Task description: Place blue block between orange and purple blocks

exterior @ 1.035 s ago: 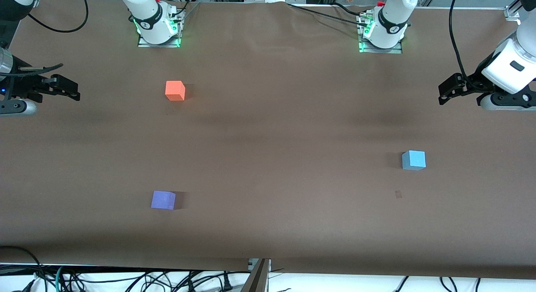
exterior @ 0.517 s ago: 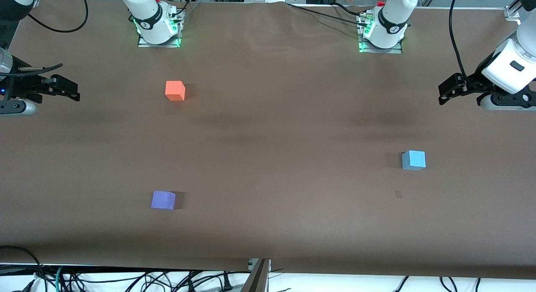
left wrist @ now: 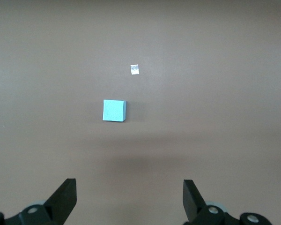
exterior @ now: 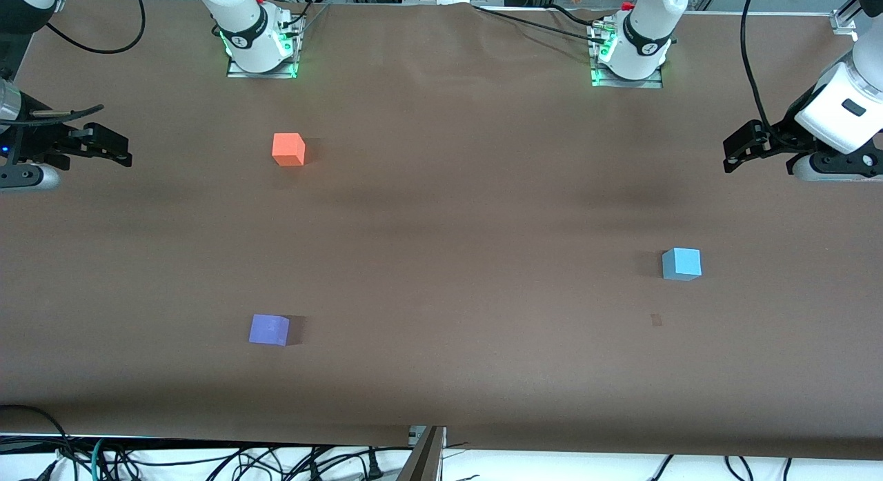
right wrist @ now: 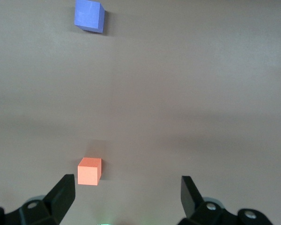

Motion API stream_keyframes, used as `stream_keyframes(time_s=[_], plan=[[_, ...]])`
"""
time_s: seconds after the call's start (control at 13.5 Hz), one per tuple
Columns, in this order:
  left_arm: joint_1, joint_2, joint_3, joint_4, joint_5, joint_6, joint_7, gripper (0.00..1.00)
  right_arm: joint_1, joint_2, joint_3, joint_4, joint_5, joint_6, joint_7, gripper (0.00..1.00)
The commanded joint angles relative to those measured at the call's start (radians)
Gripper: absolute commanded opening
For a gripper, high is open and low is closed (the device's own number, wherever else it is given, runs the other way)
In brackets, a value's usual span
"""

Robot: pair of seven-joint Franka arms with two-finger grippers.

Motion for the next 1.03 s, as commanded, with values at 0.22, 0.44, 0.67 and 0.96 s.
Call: stream_keyframes(time_s=[0.22, 0.44, 0.67, 0.96], plan=[[0.017, 0.026, 0.008, 0.021, 0.001, 0.034, 0.027, 1.0, 0.001, -0.005, 0.001, 0.002, 0.016, 0.002, 0.0, 1.0], [0.035, 0.055, 0.009, 0.056, 0.007, 0.029, 0.027, 1.0, 0.001, 0.004, 0.003, 0.019, 0.016, 0.003, 0.0, 1.0], [0.038, 0.089, 0.011, 0.055, 0.014, 0.009, 0.023, 1.0, 0.0, 0.007, 0.0, 0.02, 0.016, 0.003, -0.002, 1.0], [0.08, 0.115, 0.008, -0.017, 0.01, -0.012, 0.083, 1.0, 0.0, 0.007, 0.0, 0.02, 0.016, 0.005, -0.002, 1.0]])
